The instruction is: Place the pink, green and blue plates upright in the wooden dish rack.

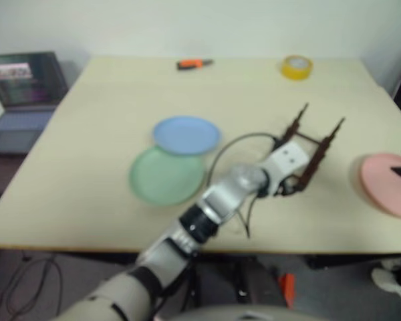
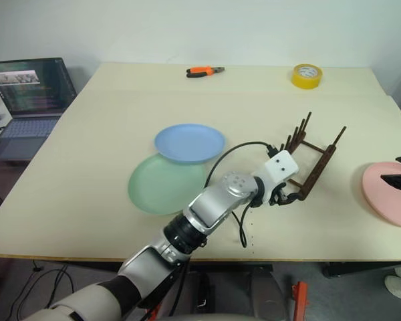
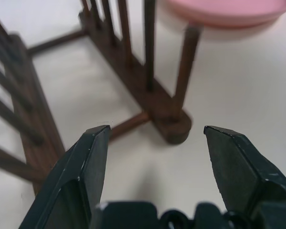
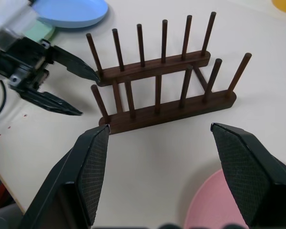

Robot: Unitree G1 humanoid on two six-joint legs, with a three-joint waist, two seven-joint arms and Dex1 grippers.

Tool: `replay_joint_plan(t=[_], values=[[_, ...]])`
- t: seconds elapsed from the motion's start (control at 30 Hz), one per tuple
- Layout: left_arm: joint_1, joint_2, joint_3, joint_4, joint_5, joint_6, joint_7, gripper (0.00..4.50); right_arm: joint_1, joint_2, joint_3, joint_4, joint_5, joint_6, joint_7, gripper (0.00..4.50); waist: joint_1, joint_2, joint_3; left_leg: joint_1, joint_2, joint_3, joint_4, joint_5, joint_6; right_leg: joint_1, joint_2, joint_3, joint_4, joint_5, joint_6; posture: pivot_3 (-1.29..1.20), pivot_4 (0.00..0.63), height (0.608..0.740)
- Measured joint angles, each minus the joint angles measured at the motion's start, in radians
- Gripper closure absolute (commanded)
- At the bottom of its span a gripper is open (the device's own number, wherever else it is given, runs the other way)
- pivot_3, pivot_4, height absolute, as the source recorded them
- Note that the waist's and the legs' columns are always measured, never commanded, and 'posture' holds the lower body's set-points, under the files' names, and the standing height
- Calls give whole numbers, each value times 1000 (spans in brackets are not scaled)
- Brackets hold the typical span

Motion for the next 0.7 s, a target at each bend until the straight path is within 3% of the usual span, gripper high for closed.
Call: replay_joint_plan(t=[0.7], values=[[-7, -9, -7, 213, -18, -119, 43, 1040, 99, 38, -96, -143, 24, 91, -42, 814, 1, 0, 0, -1, -1, -2, 0, 0, 0, 0, -1, -1, -1, 0, 0, 0, 150, 740]])
